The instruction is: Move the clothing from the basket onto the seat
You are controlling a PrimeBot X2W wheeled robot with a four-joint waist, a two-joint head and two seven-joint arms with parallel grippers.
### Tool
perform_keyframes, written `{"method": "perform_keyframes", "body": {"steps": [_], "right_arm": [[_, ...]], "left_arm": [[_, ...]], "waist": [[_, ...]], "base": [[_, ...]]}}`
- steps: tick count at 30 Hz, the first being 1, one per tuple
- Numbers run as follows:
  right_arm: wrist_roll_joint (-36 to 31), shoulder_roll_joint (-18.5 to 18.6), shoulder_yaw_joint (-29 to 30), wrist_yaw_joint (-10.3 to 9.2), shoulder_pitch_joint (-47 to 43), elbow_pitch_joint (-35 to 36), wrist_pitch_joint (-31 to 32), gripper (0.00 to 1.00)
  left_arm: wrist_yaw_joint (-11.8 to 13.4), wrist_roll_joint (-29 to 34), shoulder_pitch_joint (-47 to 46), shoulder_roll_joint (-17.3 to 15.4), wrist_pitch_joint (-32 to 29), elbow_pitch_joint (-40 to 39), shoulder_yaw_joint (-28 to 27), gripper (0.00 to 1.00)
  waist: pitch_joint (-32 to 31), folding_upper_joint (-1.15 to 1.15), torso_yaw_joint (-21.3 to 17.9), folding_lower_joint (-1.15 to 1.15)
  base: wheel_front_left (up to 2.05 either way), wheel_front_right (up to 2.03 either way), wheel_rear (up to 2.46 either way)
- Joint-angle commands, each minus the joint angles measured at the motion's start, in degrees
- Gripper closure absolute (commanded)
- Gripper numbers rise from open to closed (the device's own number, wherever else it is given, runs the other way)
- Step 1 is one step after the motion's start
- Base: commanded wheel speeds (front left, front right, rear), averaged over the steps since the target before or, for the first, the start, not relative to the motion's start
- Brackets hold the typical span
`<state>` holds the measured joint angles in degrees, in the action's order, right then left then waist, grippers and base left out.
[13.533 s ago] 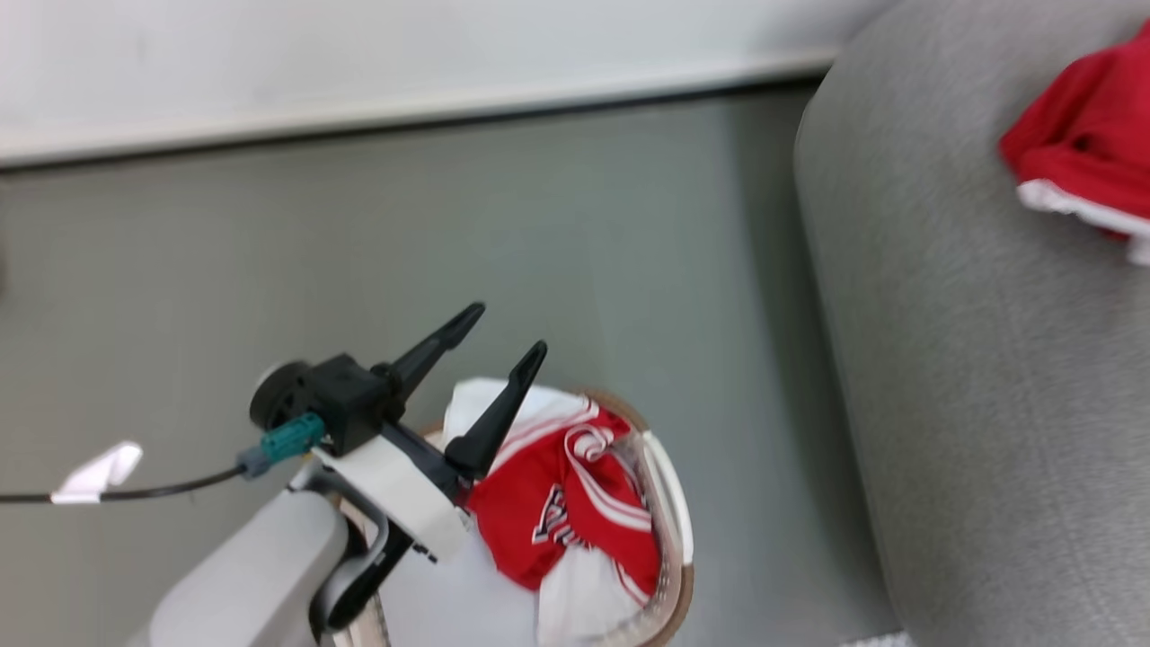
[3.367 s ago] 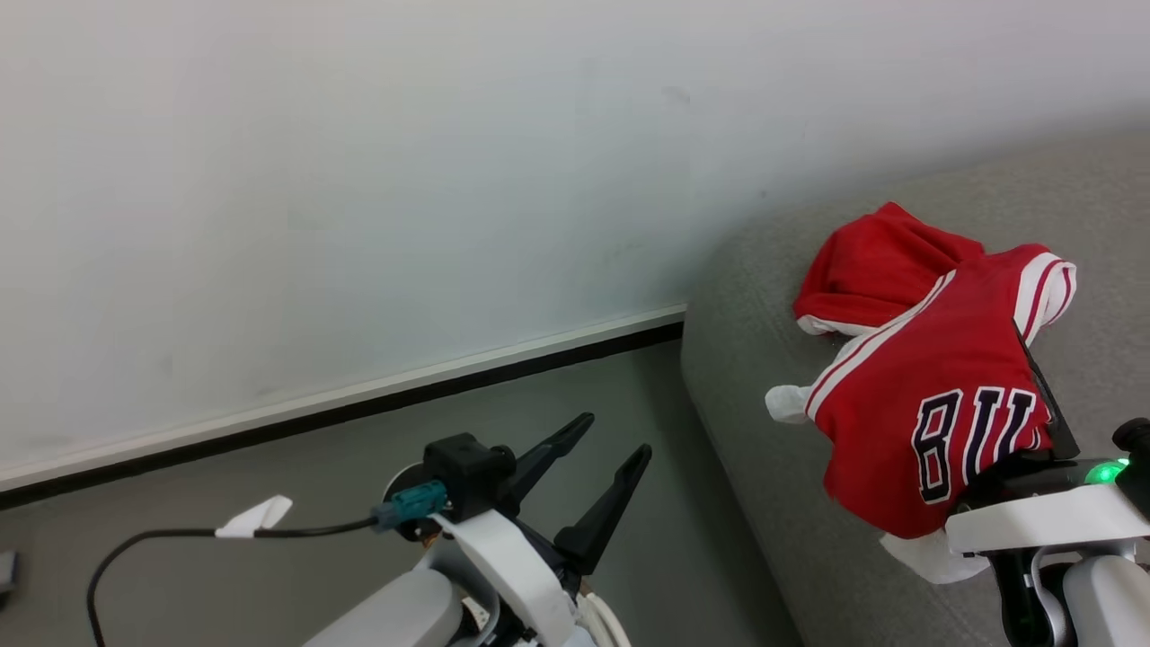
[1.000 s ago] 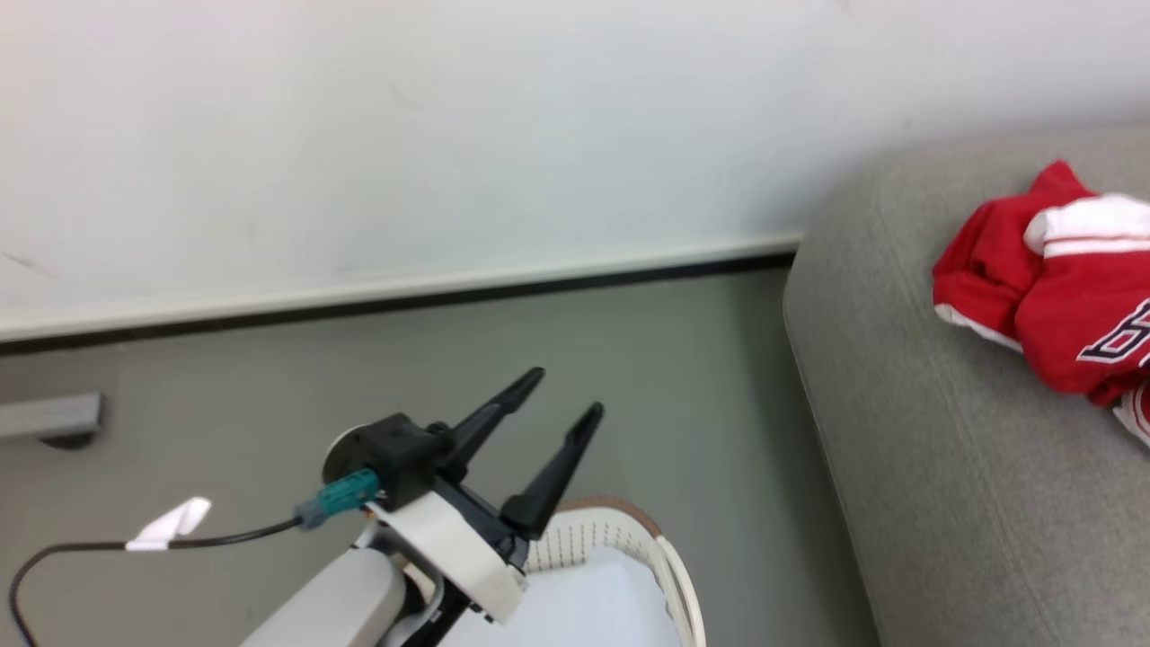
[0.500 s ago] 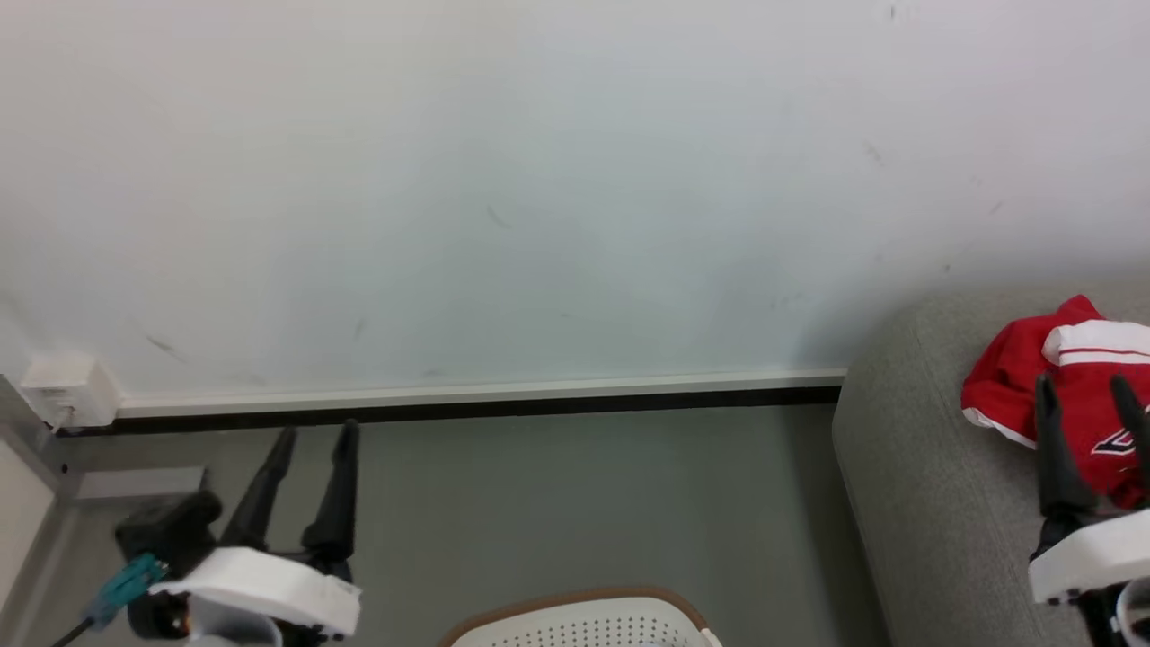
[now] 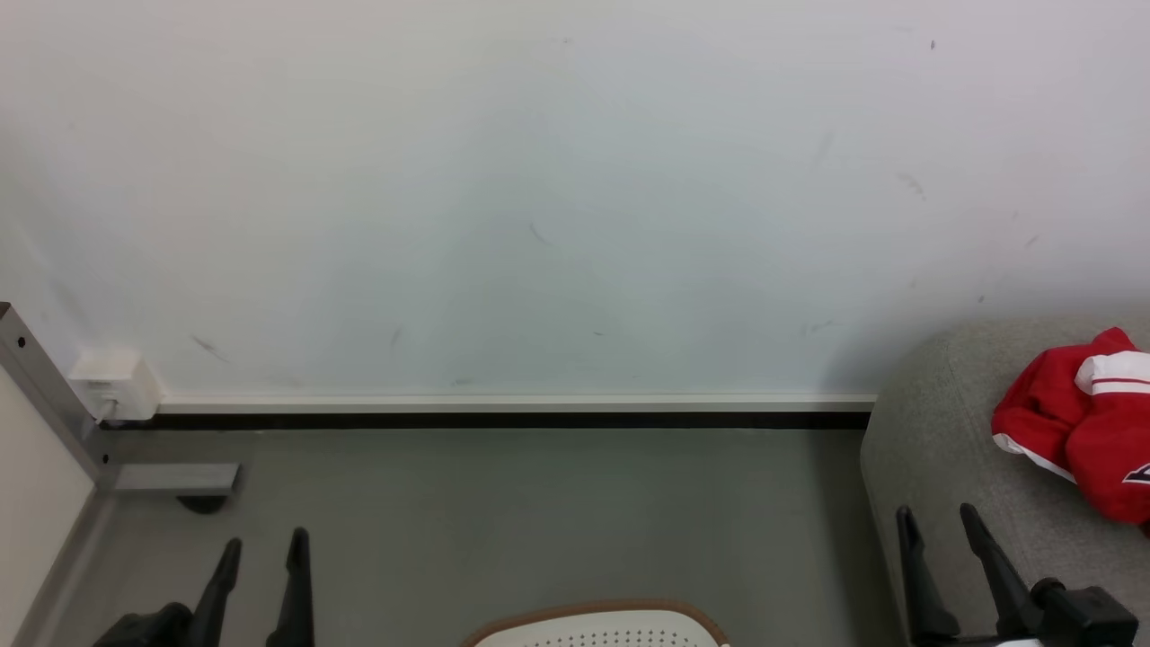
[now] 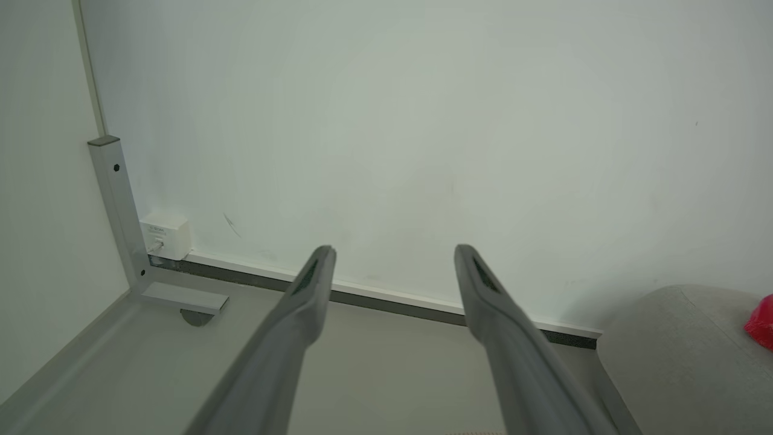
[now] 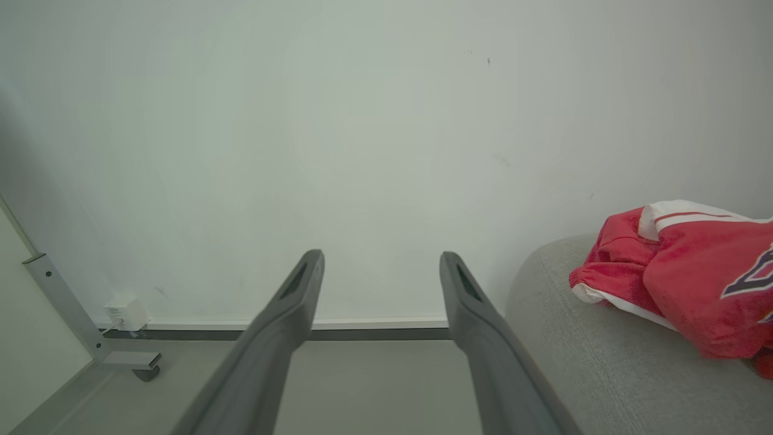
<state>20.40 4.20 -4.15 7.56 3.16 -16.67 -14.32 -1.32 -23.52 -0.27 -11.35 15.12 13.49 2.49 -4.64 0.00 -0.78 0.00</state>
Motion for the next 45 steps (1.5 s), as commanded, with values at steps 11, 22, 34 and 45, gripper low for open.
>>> {"method": "perform_keyframes", "body": {"steps": [11,22,34,45], "right_arm": [[-3.7,-0.5,-2.7,-0.15,2.0,-2.5,-0.9,0.0],[-3.9,-0.8,-3.5,-0.15,3.4,-4.1,-0.8,0.0],[4.2,-1.0,-1.9,0.0,2.2,-4.4,2.1,1.0],[14.5,-1.0,0.0,-0.01,2.5,-3.3,4.9,1.0]], "left_arm": [[-4.1,7.5,-0.8,4.5,0.0,4.5,-5.2,0.0],[-5.7,9.7,-1.7,6.2,0.0,5.7,-7.3,0.0],[-5.8,1.0,-2.0,7.2,-3.0,7.4,-8.2,1.0],[-5.4,-9.8,-2.4,7.4,-5.5,5.5,-7.9,1.0]], "waist": [[0.5,0.0,-0.2,0.0],[0.8,0.0,0.0,0.0],[1.0,0.0,0.1,0.0],[1.3,0.0,0.1,0.0]], "base": [[0.0,0.0,0.0],[0.0,0.0,0.0],[0.0,0.0,0.0],[0.0,0.0,0.0]]}}
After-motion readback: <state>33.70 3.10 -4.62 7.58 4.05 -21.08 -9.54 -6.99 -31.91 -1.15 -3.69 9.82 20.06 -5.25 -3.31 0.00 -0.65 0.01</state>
